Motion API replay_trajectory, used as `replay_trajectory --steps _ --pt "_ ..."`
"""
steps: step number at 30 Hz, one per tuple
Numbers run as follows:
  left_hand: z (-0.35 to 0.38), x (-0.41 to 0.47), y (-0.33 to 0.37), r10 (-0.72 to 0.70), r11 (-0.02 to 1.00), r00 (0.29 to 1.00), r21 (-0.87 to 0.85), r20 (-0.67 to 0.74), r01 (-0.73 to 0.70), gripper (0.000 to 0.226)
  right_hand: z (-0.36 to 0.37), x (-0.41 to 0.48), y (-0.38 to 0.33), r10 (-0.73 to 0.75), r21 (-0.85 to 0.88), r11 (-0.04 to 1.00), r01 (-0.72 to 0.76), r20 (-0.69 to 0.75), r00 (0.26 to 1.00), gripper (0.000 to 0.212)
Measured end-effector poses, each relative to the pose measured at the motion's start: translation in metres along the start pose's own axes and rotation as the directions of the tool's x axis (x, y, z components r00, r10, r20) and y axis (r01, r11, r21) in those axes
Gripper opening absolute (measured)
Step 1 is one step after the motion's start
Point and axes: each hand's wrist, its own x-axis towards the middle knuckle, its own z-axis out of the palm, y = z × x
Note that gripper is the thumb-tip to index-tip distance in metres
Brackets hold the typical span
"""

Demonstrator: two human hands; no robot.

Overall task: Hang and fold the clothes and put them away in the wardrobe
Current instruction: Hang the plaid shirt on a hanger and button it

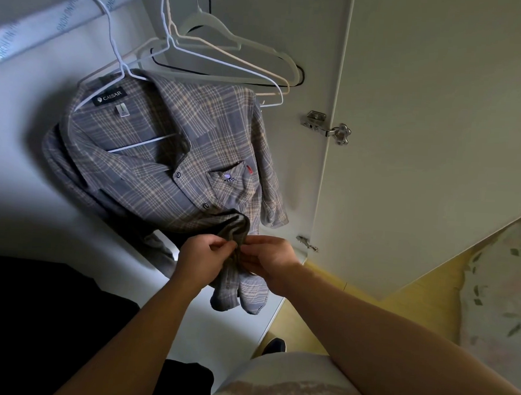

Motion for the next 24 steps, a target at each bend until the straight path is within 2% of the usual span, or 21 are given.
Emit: replay_trajectory --steps 6,11,20,24 --pt "-0.0003 -0.001 -0.0046 0.037 0.999 0.999 0.017 0.004 -0.037 0.019 0.0006 -0.0001 0.0006 -0.003 -0.046 0.999 0.004 0.023 1.0 0.022" --pt "-0.0005 0.0003 -0.0076 -0.027 0.998 0.999 -0.051 0.026 0.028 0.008 -0.0003 0.0031 -0.0003 -0.008 -0.064 0.998 0.008 0.005 1.0 0.022" --pt "0.003 0.0011 -0.0083 -0.149 0.971 0.989 -0.186 0.022 0.151 0.026 0.0008 0.0037 -0.0012 -0.011 -0.099 0.995 0.013 0.027 1.0 0.021" --pt "0.0016 0.0016 -0.006 -0.175 0.958 0.984 -0.222 0.038 0.179 0.026 0.0018 0.0018 -0.0012 -0.02 -0.114 0.993 0.024 0.036 0.999 0.024"
